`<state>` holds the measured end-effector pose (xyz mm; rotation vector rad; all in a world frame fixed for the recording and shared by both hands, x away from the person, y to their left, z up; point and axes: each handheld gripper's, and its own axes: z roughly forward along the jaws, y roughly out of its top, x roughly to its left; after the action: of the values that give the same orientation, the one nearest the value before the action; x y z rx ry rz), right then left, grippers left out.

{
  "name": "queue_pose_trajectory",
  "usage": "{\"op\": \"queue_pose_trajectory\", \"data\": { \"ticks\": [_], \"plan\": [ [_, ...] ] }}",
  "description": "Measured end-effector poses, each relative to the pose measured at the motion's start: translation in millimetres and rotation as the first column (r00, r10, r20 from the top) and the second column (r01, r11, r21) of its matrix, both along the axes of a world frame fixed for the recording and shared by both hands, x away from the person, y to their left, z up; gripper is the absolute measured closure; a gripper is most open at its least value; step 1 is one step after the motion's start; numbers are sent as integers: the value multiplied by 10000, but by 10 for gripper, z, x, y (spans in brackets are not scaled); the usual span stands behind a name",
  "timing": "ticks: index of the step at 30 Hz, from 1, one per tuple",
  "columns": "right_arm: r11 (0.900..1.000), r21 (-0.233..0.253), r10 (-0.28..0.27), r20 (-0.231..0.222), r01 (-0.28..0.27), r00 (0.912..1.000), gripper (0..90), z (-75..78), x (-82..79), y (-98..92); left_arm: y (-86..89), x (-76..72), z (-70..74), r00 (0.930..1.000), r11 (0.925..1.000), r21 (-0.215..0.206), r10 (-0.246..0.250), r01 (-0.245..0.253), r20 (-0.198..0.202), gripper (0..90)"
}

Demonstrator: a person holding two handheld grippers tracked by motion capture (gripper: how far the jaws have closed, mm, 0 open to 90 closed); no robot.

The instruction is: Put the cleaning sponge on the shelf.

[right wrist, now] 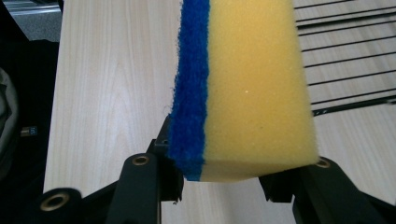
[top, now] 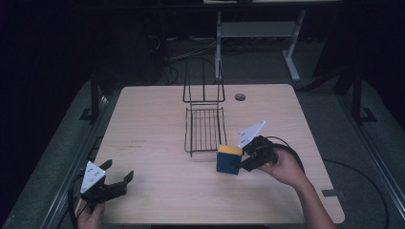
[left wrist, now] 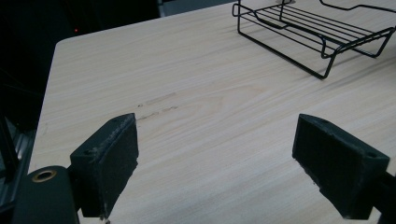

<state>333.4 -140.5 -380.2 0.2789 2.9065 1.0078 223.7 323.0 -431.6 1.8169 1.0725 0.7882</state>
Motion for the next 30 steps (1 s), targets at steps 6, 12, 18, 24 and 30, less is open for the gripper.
{"op": "queue_pose_trajectory", "data": {
  "ticks": [6,12,18,24,30],
  "plan": [
    [9999,87,146,3,-146,9999,573,49,88,48,-1,2,-2,10000,10000,1,21,-21,-15,139],
    [9997,155,199,-19,-198,9998,573,70,155,87,1,5,-4,10000,10000,-56,43,-43,-17,139],
    [9996,174,216,24,-216,9998,572,137,235,132,-8,7,-10,10000,10000,-27,22,-23,-32,139],
    [9996,172,203,34,-203,9998,572,199,337,160,-8,6,-10,10000,10000,-22,26,-26,-27,139],
    [9994,169,286,68,-287,9996,572,225,423,208,-1,7,-10,10000,10000,-3,33,-33,-39,139]
  ]
}}
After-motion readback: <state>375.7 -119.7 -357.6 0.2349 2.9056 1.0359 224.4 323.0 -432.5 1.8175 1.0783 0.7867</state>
